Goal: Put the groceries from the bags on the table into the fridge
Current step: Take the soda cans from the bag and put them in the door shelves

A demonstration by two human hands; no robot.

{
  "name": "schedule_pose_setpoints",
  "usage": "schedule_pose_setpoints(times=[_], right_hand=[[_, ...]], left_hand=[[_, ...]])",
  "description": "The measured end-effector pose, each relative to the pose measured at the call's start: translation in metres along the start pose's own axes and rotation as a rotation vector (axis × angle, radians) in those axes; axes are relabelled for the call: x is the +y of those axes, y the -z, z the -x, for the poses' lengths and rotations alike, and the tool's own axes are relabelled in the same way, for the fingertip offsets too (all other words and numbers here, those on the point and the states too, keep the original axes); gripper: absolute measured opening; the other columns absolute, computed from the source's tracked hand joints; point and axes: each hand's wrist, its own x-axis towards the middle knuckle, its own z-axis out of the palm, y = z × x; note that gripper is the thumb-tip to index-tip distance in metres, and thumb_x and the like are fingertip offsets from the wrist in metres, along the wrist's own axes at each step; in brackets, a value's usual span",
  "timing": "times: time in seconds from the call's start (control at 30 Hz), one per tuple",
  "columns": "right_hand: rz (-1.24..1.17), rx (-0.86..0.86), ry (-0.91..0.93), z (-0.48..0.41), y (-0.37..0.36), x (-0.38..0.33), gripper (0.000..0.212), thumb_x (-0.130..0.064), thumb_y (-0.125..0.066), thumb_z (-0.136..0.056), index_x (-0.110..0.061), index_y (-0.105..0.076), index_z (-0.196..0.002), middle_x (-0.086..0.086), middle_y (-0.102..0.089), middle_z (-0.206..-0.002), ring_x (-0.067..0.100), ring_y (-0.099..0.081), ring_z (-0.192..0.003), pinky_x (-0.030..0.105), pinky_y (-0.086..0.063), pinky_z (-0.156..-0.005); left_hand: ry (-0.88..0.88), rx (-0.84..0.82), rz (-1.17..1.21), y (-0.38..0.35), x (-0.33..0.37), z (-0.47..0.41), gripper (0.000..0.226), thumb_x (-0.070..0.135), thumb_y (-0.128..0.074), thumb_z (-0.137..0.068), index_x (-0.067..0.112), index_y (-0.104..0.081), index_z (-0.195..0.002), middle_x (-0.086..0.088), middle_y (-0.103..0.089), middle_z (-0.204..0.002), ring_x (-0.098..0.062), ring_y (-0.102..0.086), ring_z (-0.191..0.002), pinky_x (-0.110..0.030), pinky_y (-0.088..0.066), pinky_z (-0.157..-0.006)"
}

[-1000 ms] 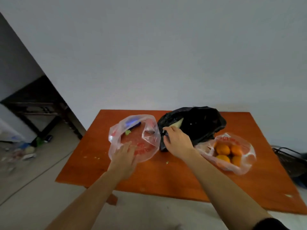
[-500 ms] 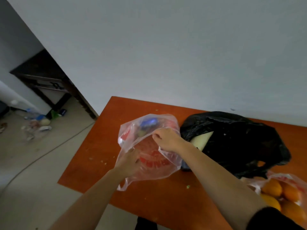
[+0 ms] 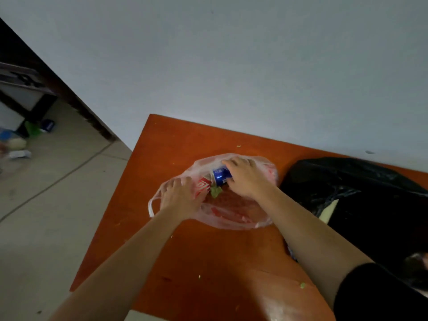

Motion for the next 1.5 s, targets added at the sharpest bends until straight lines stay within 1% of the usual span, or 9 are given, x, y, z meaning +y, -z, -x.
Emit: schedule_pose_setpoints(times=[0.13,0.47,0.57,0.67,0.73,0.97,1.1,1.23,1.5], right_hand=[[0.13,-0.066,0.016,-0.016,-0.016,-0.009,0.071,-0.033,-0.057,-0.092,-0.022,-0.024,-0.154,0.011,-0.027,-0.155,0.035,-0.026,-0.144,0.053,-0.016,-0.119],[0.15,-0.111,-0.082,-0.014,-0.031,-0.013,0.08,-0.03,-0.072,-0.081,-0.022,-0.031,-0.149,0.012,-0.041,-0.149,0.037,-0.041,-0.134,0.054,-0.028,-0.115],[0.098,-0.112,-0.09,-0.01,-0.04,-0.007,0.084,-0.037,-0.072,-0.079,-0.019,-0.03,-0.149,0.013,-0.046,-0.147,0.035,-0.046,-0.131,0.051,-0.032,-0.114],[-0.052,-0.113,-0.118,-0.004,-0.038,-0.001,0.086,-0.046,-0.072,-0.08,-0.02,-0.029,-0.15,0.011,-0.043,-0.148,0.034,-0.045,-0.132,0.048,-0.033,-0.113],[-0.178,-0.035,-0.148,0.006,-0.033,0.004,0.084,-0.047,-0.076,-0.079,-0.022,-0.035,-0.148,0.009,-0.04,-0.149,0.033,-0.047,-0.131,0.044,-0.038,-0.11],[-0.588,0.234,-0.205,0.033,-0.017,0.029,0.075,-0.042,-0.089,-0.066,-0.023,-0.054,-0.129,-0.005,-0.062,-0.125,0.014,-0.057,-0.116,0.023,-0.039,-0.092],[-0.729,0.26,-0.276,0.043,-0.013,0.033,0.075,-0.044,-0.091,-0.064,-0.024,-0.053,-0.127,-0.011,-0.061,-0.116,0.009,-0.056,-0.108,0.03,-0.046,-0.094],[-0.914,0.349,-0.312,0.051,0.0,0.034,0.069,-0.036,-0.092,-0.066,-0.021,-0.057,-0.124,-0.012,-0.061,-0.114,0.009,-0.058,-0.109,0.026,-0.048,-0.094],[-1.122,0.447,-0.374,0.075,0.026,0.038,0.073,-0.032,-0.092,-0.066,-0.02,-0.057,-0.129,-0.003,-0.066,-0.122,0.017,-0.061,-0.113,0.035,-0.052,-0.099]], left_hand=[[0.029,-0.098,0.026,-0.014,-0.008,-0.004,0.096,0.088,-0.035,-0.075,0.016,-0.042,-0.139,-0.013,-0.048,-0.14,-0.033,-0.044,-0.131,-0.051,-0.034,-0.112],[0.011,-0.288,0.199,-0.004,-0.008,-0.008,0.115,0.074,-0.075,-0.06,0.01,-0.028,-0.144,-0.013,-0.046,-0.136,-0.03,-0.05,-0.124,-0.042,-0.047,-0.103],[-0.049,-0.169,0.135,0.005,0.003,0.001,0.122,0.079,-0.069,-0.06,0.014,-0.016,-0.149,-0.017,-0.036,-0.144,-0.035,-0.042,-0.132,-0.047,-0.04,-0.109],[-0.283,0.215,0.03,0.015,0.018,0.003,0.064,0.054,-0.058,-0.086,0.017,-0.039,-0.135,-0.009,-0.042,-0.129,-0.028,-0.046,-0.119,-0.039,-0.041,-0.099],[-0.364,0.286,0.047,0.018,0.025,-0.002,0.04,0.04,-0.05,-0.094,0.017,-0.047,-0.128,-0.006,-0.046,-0.121,-0.024,-0.049,-0.109,-0.036,-0.045,-0.09],[-0.092,-0.126,0.13,0.0,0.019,-0.029,0.078,0.064,-0.061,-0.082,0.021,-0.037,-0.143,-0.01,-0.049,-0.141,-0.033,-0.047,-0.127,-0.046,-0.047,-0.098],[0.023,-0.088,0.002,-0.005,0.032,-0.031,0.097,0.07,-0.072,-0.068,0.014,-0.038,-0.14,-0.009,-0.056,-0.134,-0.032,-0.056,-0.119,-0.047,-0.056,-0.087],[0.026,0.028,0.105,0.003,0.039,-0.014,0.076,0.07,-0.074,-0.067,0.018,-0.056,-0.119,-0.001,-0.067,-0.107,-0.022,-0.065,-0.094,-0.034,-0.057,-0.074],[0.014,0.259,0.404,0.024,0.041,0.049,0.073,0.048,-0.085,-0.064,0.026,-0.06,-0.128,0.001,-0.056,-0.125,-0.022,-0.052,-0.12,-0.04,-0.05,-0.096]])
